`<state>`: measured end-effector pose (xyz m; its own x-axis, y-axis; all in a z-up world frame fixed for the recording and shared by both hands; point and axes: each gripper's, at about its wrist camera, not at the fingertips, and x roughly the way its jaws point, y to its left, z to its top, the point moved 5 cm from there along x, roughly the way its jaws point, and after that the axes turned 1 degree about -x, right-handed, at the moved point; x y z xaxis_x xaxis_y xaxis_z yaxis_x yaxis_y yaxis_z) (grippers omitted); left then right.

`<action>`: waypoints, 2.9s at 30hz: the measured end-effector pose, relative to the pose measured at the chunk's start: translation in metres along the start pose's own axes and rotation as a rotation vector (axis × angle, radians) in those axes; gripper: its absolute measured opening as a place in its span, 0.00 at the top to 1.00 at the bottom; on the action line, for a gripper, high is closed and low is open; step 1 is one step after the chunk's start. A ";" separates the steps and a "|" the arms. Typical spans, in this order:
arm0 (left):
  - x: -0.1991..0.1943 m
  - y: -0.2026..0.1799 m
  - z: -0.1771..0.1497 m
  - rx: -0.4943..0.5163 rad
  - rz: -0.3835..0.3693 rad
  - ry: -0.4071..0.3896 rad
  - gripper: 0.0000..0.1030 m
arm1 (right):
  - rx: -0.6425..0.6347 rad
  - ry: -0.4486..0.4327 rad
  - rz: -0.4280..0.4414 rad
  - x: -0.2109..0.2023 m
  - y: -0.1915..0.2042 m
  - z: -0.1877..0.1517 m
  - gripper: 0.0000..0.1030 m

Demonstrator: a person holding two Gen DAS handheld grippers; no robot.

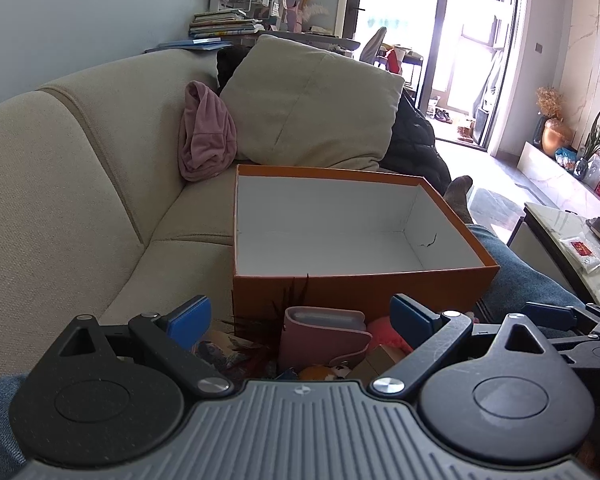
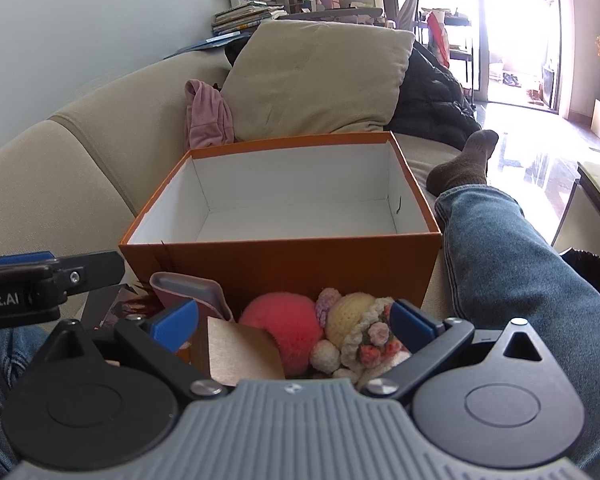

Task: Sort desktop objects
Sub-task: 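Move both tools toward the pile of toys beside the orange box, then close the right tool on the crochet bunny doll, then grasp the red panda plush with the left tool while the right tool holds the bunny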

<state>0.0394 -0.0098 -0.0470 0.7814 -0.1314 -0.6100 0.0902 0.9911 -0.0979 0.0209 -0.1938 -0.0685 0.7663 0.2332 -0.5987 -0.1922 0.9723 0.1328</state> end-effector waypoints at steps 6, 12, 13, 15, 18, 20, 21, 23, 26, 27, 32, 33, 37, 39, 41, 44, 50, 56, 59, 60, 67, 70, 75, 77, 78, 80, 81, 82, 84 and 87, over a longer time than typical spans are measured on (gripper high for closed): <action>-0.001 0.015 0.000 -0.032 -0.022 0.036 0.20 | -0.023 -0.014 -0.022 -0.003 -0.013 0.007 0.06; 0.004 0.018 -0.008 -0.027 -0.064 0.114 0.62 | -0.037 0.041 -0.003 0.004 -0.019 0.004 0.39; 0.005 0.016 -0.009 -0.026 -0.082 0.128 0.63 | -0.034 0.060 0.012 0.006 -0.020 0.002 0.49; 0.008 0.010 -0.012 -0.021 -0.116 0.146 0.64 | -0.029 0.097 0.040 0.010 -0.021 -0.003 0.63; 0.013 -0.002 -0.013 -0.006 -0.142 0.148 0.63 | -0.050 0.135 0.036 0.015 -0.024 -0.010 0.65; 0.016 -0.010 -0.012 0.018 -0.162 0.158 0.55 | -0.080 0.156 0.029 0.016 -0.026 -0.012 0.58; 0.018 -0.014 -0.012 0.025 -0.172 0.160 0.44 | -0.096 0.162 0.028 0.017 -0.028 -0.013 0.57; 0.023 -0.020 -0.012 0.040 -0.184 0.166 0.42 | -0.129 0.176 0.020 0.018 -0.033 -0.015 0.53; 0.034 -0.028 -0.016 0.038 -0.206 0.214 0.34 | -0.153 0.203 0.011 0.023 -0.040 -0.019 0.45; 0.039 -0.030 -0.019 0.032 -0.216 0.236 0.33 | -0.158 0.215 0.009 0.026 -0.043 -0.021 0.43; 0.060 -0.029 -0.032 -0.011 -0.209 0.345 0.33 | -0.145 0.238 0.053 0.032 -0.047 -0.025 0.42; 0.064 -0.029 -0.035 -0.025 -0.215 0.366 0.32 | -0.151 0.239 0.071 0.032 -0.045 -0.026 0.42; 0.076 -0.035 -0.039 -0.077 -0.275 0.422 0.32 | -0.184 0.252 0.055 0.041 -0.044 -0.028 0.42; 0.081 -0.042 -0.043 -0.069 -0.287 0.442 0.32 | -0.174 0.265 0.047 0.044 -0.050 -0.028 0.42; 0.082 -0.049 -0.045 -0.030 -0.289 0.438 0.33 | -0.161 0.278 0.052 0.046 -0.055 -0.029 0.42; 0.072 -0.056 -0.043 0.026 -0.320 0.404 0.38 | -0.162 0.290 0.052 0.046 -0.060 -0.031 0.42; 0.056 -0.062 -0.037 0.038 -0.448 0.393 0.39 | -0.166 0.291 0.068 0.044 -0.058 -0.029 0.42; 0.051 -0.073 -0.043 0.071 -0.484 0.418 0.46 | -0.156 0.261 0.094 0.036 -0.050 -0.019 0.43; 0.043 -0.073 -0.044 0.087 -0.484 0.423 0.46 | -0.152 0.255 0.108 0.033 -0.047 -0.014 0.43; 0.039 -0.071 -0.044 0.093 -0.480 0.414 0.46 | -0.153 0.253 0.113 0.032 -0.045 -0.014 0.43; 0.034 -0.038 -0.036 0.020 -0.365 0.359 0.46 | -0.146 0.248 0.193 0.032 -0.023 -0.011 0.43; 0.035 -0.025 -0.033 0.007 -0.304 0.364 0.46 | -0.118 0.269 0.260 0.036 -0.010 -0.011 0.41; 0.039 -0.007 -0.030 -0.006 -0.211 0.369 0.52 | -0.150 0.249 0.271 0.046 0.009 -0.009 0.41; 0.042 -0.006 -0.031 -0.019 -0.205 0.382 0.59 | -0.170 0.232 0.262 0.050 0.015 -0.005 0.41; 0.043 -0.004 -0.033 -0.031 -0.200 0.393 0.60 | -0.179 0.235 0.264 0.053 0.018 -0.003 0.41; 0.043 -0.001 -0.035 -0.038 -0.189 0.399 0.61 | -0.195 0.245 0.285 0.059 0.025 -0.001 0.42; 0.042 0.001 -0.036 -0.039 -0.187 0.399 0.61 | -0.200 0.252 0.295 0.062 0.028 -0.001 0.43; 0.040 0.002 -0.036 -0.047 -0.192 0.398 0.61 | -0.204 0.271 0.304 0.066 0.031 -0.001 0.43; 0.037 0.002 -0.036 -0.057 -0.212 0.397 0.61 | -0.226 0.306 0.308 0.069 0.033 -0.007 0.43; 0.036 -0.006 -0.037 -0.049 -0.250 0.402 0.61 | -0.264 0.313 0.278 0.062 0.027 -0.015 0.51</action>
<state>0.0438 -0.0214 -0.0972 0.4375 -0.3730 -0.8182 0.2078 0.9272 -0.3115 0.0537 -0.1535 -0.1138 0.4507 0.4289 -0.7829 -0.5430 0.8278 0.1409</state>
